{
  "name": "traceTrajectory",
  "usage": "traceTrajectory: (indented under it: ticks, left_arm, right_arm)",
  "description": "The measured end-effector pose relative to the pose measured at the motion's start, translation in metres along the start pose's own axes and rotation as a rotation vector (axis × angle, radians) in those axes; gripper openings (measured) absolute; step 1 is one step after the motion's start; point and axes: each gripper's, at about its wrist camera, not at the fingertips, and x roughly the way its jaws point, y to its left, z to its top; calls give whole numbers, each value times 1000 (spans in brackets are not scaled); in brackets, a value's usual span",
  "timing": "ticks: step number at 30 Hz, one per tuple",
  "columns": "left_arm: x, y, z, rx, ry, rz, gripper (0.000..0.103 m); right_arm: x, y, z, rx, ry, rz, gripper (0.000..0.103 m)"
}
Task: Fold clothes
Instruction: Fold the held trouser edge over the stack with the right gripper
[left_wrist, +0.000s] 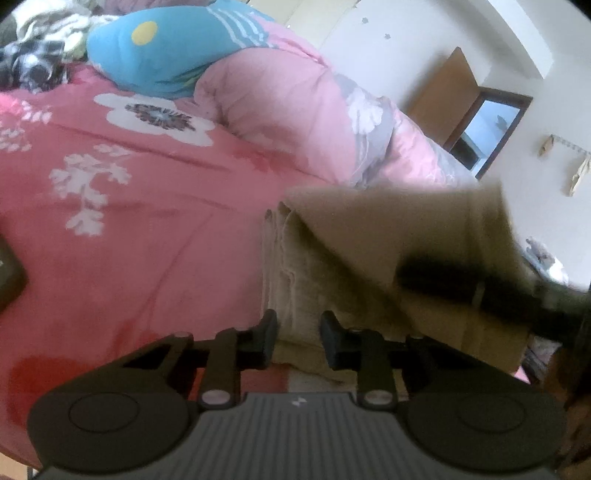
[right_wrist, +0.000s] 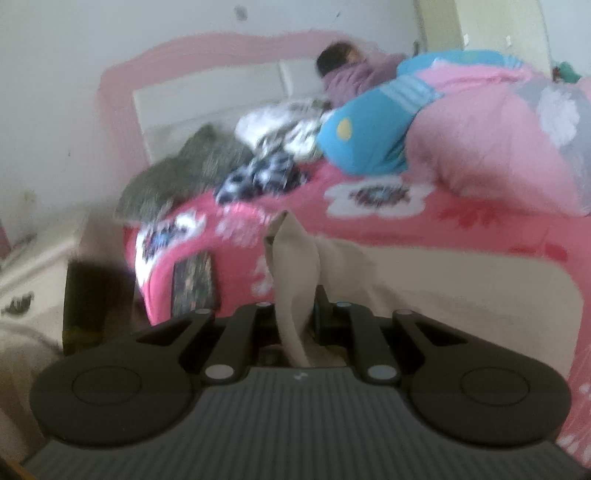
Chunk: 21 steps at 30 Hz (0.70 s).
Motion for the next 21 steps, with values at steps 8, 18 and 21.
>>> traceTrajectory:
  ticks: [8,18,21]
  left_arm:
    - [-12,12,0,-48,-17,-10,23]
    - [-42,44,20,-257,-73,-41,26]
    - [-43,42,24,-300,-74,-73,37]
  right_arm:
    - [-8,21,-25,-85,28,14,9]
    - [0,23,-43,-82,53,12,15]
    - [7,26,-48,-83,77,17,27]
